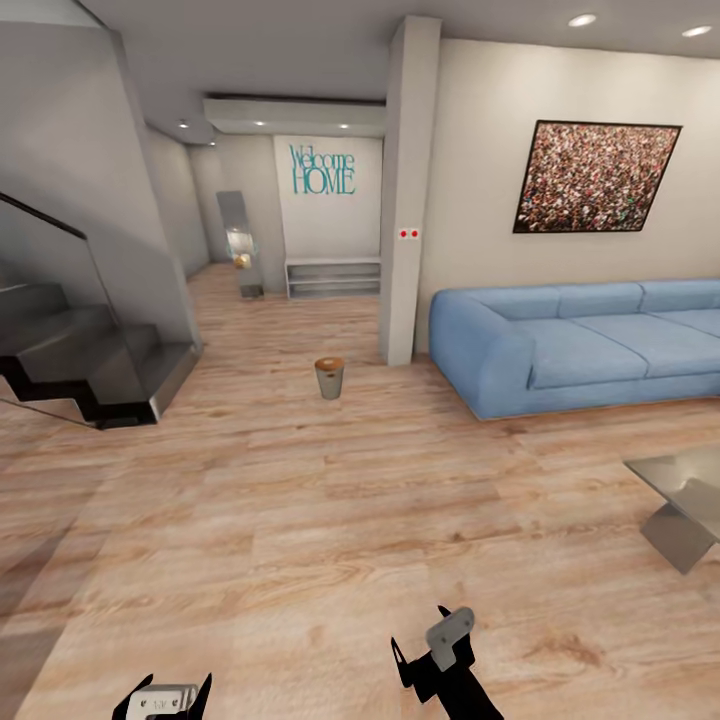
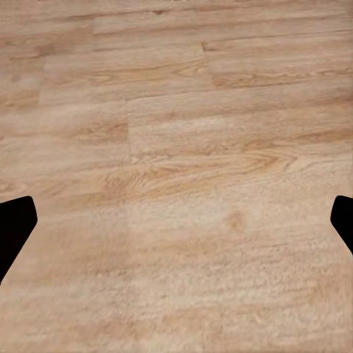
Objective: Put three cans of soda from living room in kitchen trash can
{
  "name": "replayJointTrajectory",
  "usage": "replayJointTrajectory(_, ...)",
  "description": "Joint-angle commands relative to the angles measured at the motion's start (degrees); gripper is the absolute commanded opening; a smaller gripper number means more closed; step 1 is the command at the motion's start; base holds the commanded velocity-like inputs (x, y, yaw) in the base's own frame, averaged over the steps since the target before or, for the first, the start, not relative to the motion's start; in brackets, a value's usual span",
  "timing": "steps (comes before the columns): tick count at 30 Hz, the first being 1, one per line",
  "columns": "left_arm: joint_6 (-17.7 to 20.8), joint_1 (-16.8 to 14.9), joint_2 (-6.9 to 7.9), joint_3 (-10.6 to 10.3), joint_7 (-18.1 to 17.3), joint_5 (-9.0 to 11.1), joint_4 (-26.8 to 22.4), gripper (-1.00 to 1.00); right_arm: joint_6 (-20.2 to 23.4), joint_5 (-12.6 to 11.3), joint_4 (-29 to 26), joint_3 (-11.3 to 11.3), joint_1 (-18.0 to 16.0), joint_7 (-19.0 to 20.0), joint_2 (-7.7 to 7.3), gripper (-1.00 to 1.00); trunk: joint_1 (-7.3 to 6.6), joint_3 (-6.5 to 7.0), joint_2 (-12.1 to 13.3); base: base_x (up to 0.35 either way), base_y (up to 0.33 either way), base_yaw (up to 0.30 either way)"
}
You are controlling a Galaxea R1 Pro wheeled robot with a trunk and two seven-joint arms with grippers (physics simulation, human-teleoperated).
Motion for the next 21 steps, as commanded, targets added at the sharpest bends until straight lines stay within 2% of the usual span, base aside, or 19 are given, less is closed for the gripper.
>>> replayJointTrajectory(1, 0.0, 0.0, 0.0, 0.0, 0.0, 0.0, 0.0, 1.0, 0.0, 0.0, 0.0, 0.0, 0.0, 0.0, 0.0, 1.0, 0.0, 0.0, 0.0, 0.324, 0.0, 0.0)
replayJointTrajectory(11, 0.0, 0.0, 0.02, 0.0, 0.0, -0.1, 0.1, 1.0, 0.0, 0.0, 0.0, 0.0, 0.0, 0.0, 0.0, 1.0, 0.0, 0.0, 0.0, 0.324, 0.0, 0.0)
replayJointTrajectory(21, 0.0, 0.0, 0.02, 0.0, 0.1, 0.0, 0.1, 1.0, 0.0, 0.0, 0.0, 0.0, 0.0, 0.0, 0.0, 1.0, 0.0, 0.0, 0.0, 0.324, 0.0, 0.068)
